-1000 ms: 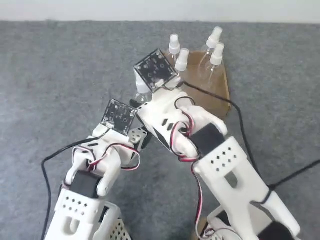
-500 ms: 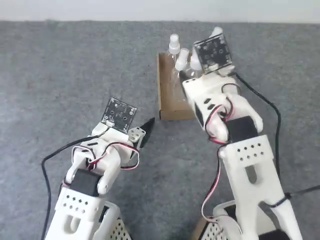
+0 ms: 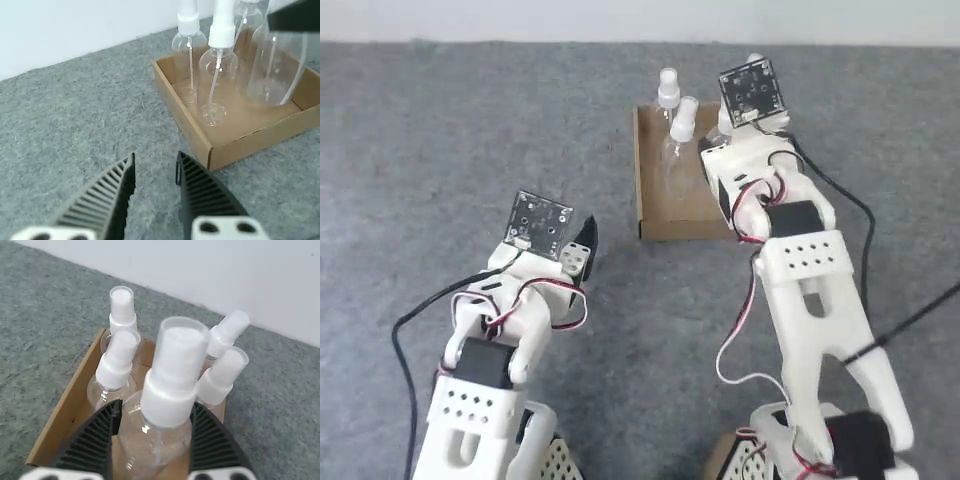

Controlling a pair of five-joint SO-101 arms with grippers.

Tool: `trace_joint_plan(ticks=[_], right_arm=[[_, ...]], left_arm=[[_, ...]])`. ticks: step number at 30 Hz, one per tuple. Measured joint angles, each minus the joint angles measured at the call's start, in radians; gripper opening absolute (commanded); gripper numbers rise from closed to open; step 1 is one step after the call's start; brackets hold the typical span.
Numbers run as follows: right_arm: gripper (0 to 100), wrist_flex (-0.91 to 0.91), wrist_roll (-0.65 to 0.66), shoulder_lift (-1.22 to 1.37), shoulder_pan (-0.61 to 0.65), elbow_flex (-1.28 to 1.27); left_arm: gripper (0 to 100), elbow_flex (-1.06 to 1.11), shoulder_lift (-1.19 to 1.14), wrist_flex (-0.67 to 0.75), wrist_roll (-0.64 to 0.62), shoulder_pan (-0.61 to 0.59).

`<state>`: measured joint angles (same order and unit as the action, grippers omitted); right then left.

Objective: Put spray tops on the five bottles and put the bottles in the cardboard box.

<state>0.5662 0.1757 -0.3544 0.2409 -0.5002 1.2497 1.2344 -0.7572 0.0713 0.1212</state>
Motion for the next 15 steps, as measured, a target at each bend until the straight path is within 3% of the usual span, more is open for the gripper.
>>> trace_joint_plan(ticks=[15], right_arm=[[0.6, -0.275, 0.0, 0.046, -0.002, -0.247]], left_arm=[[12, 0.0, 0.0, 0.0, 0.0, 0.0]])
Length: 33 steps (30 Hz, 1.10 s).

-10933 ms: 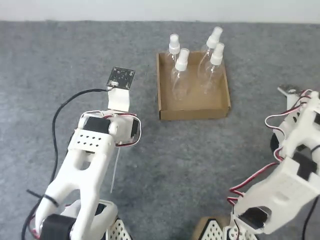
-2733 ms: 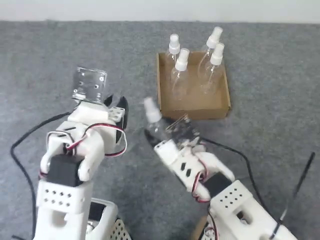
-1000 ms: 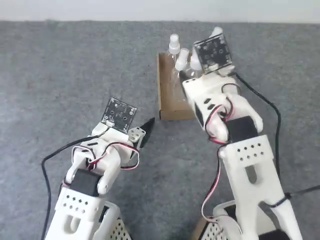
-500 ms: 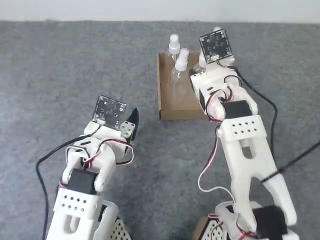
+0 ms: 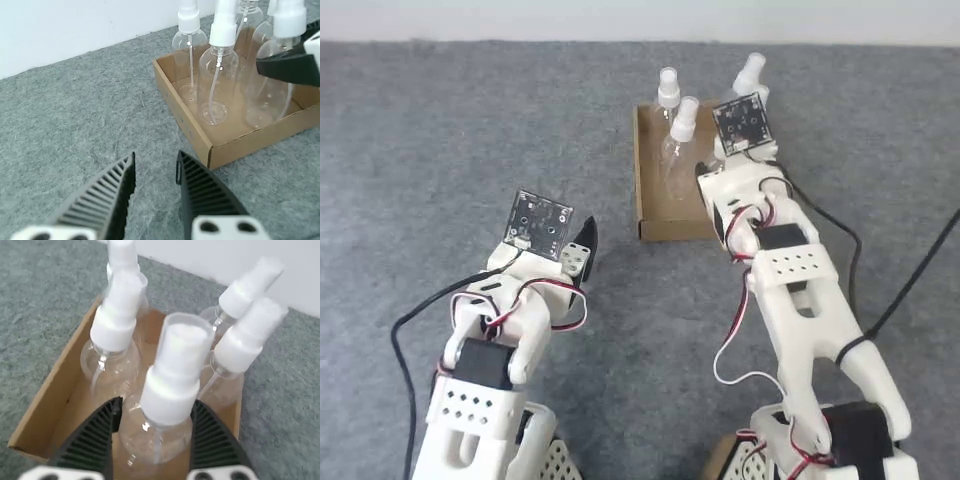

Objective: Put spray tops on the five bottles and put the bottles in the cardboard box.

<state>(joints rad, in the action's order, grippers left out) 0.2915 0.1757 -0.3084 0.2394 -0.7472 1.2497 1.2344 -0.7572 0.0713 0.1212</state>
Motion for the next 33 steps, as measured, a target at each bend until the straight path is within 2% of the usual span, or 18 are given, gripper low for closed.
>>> trace_joint_plan(ticks=[22, 29, 33], right_arm=[[1.2, -0.071, 0.0, 0.114, 0.015, 0.005], [15.5, -0.071, 0.0, 0.114, 0.02, 0.005], [17.7, -0.071, 0.0, 0.114, 0.029, 0.005]], left_arm=[[12, 0.0, 0.0, 0.0, 0.0, 0.0], [12, 0.0, 0.0, 0.0, 0.0, 0.0], [12, 0.0, 0.0, 0.0, 0.0, 0.0]])
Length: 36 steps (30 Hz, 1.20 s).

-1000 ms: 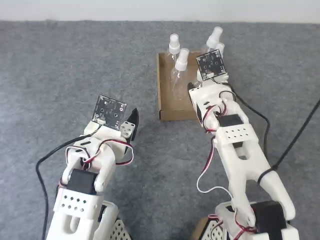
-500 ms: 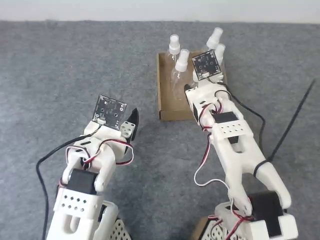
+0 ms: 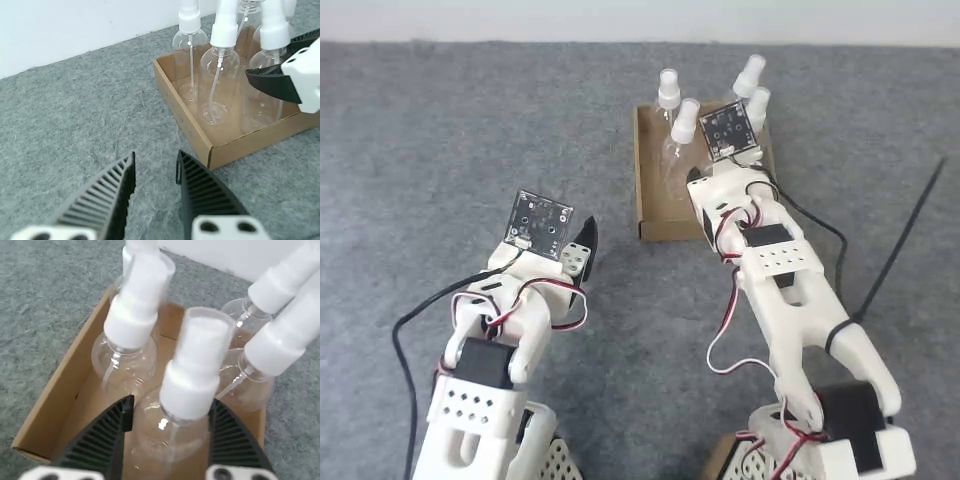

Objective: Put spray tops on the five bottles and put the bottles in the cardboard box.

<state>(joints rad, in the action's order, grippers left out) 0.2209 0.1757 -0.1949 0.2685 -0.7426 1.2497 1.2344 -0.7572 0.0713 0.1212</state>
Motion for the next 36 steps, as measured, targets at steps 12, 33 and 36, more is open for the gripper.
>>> trace_joint_plan(ticks=[12, 33, 36], right_arm=[[18.1, 0.0, 0.009, 0.002, -0.002, -0.002], [29.3, 0.0, 0.009, 0.002, -0.002, -0.002], [31.8, 0.002, 0.009, 0.003, -0.005, -0.003]], left_arm=[[12, 0.0, 0.0, 0.0, 0.0, 0.0], [12, 0.0, 0.0, 0.0, 0.0, 0.0], [12, 0.0, 0.0, 0.0, 0.0, 0.0]])
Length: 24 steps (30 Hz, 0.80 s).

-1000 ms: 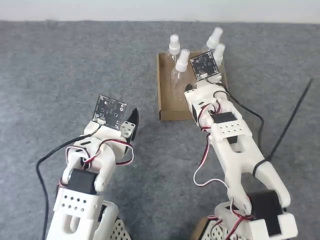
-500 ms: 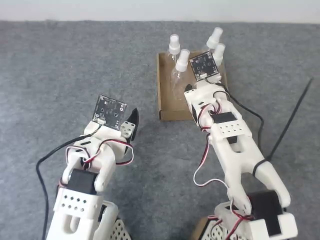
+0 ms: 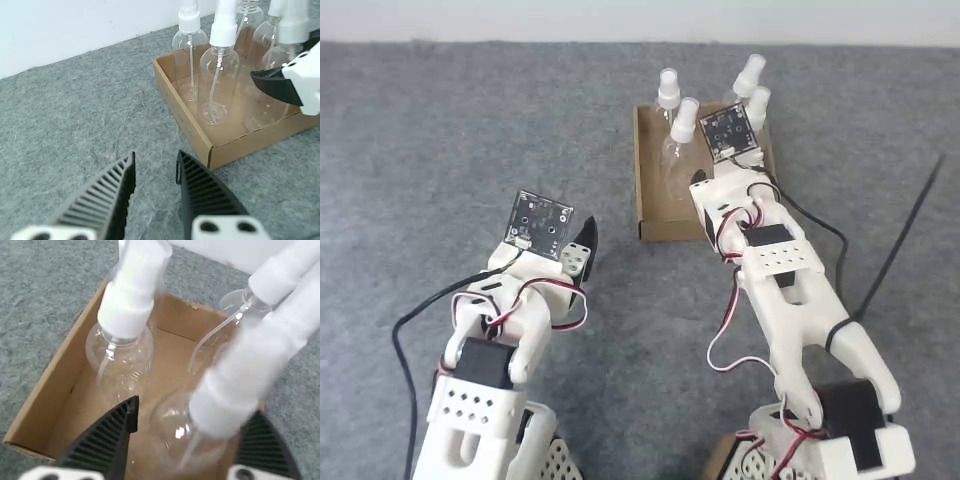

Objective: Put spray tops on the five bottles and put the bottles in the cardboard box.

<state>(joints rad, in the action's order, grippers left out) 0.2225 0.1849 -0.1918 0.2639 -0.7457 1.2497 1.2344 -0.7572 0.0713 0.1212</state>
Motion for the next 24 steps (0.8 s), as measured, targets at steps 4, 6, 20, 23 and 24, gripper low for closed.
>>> trace_joint_plan(ticks=[4, 6, 20, 23, 24], right_arm=[[31.8, 0.0, 0.002, 0.0, 0.002, 0.0], [31.8, 0.0, 0.002, 0.0, 0.003, 0.0], [31.8, 0.226, 0.002, -0.121, 0.003, 0.144], [31.8, 0.304, 0.002, -0.167, 0.002, 0.184], [31.8, 0.33, 0.002, -0.183, 0.002, 0.192]], left_arm=[[12, 0.0, 0.0, 0.0, 0.0, 0.0], [12, 0.0, 0.0, 0.0, 0.0, 0.0], [12, 0.0, 0.0, 0.0, 0.0, 0.0], [12, 0.0, 0.0, 0.0, 0.0, 0.0], [12, 0.0, 0.0, 0.0, 0.0, 0.0]])
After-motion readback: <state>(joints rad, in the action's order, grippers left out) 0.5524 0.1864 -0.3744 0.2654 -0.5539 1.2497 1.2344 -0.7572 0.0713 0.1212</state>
